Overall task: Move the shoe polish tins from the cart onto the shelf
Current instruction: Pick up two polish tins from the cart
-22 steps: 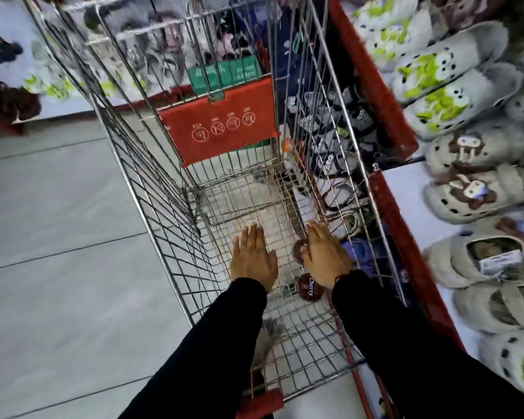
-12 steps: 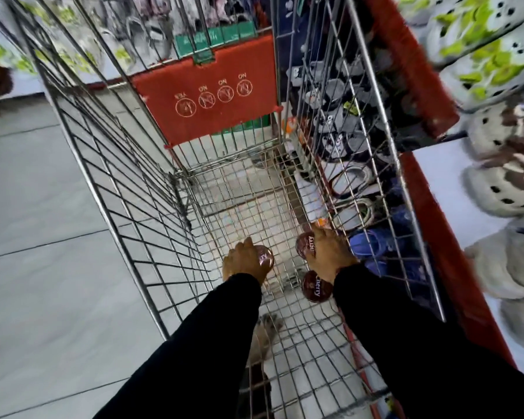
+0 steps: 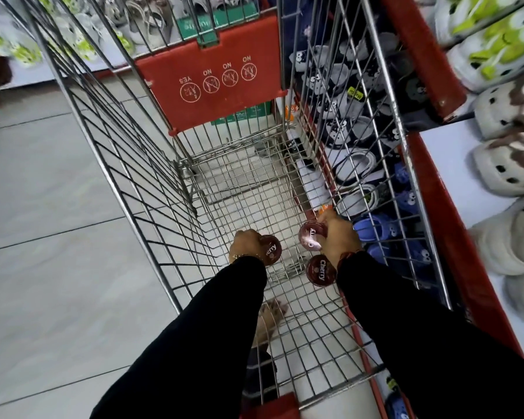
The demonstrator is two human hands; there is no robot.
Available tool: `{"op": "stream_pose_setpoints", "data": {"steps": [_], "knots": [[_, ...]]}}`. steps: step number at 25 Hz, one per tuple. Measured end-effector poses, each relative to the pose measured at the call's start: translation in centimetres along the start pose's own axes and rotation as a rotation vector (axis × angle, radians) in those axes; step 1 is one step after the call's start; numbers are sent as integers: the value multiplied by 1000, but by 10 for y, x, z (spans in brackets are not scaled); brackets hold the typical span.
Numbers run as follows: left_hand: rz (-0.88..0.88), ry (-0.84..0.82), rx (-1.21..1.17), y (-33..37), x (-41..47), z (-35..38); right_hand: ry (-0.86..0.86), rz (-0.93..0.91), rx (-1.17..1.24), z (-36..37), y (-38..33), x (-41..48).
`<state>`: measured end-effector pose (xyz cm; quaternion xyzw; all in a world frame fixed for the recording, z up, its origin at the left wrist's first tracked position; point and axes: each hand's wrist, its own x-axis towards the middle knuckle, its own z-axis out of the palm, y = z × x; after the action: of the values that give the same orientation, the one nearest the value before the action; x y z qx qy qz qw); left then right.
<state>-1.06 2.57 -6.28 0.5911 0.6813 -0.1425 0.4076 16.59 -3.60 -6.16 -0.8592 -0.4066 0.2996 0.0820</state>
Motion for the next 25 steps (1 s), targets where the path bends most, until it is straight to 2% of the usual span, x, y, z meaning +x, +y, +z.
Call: {"op": "stream_pose_setpoints", "data": {"steps": [7,11,16,22,25], "knots": [[-88,118,-375,4,-62,-41,100,169,467,-44,-14,-50],[-28,194,-585,19,-129,-71,145,172,688,-93,-25,-103],[130,257,-698,46,-220,-111,296,103,881,-171,-32,-178],[398,211,-842,90,-321,-136,467,-33,1016,-271,-29,-262],[573,191,-838,117,-374,-146,584,-97,1040,-323,-17,-307]]}}
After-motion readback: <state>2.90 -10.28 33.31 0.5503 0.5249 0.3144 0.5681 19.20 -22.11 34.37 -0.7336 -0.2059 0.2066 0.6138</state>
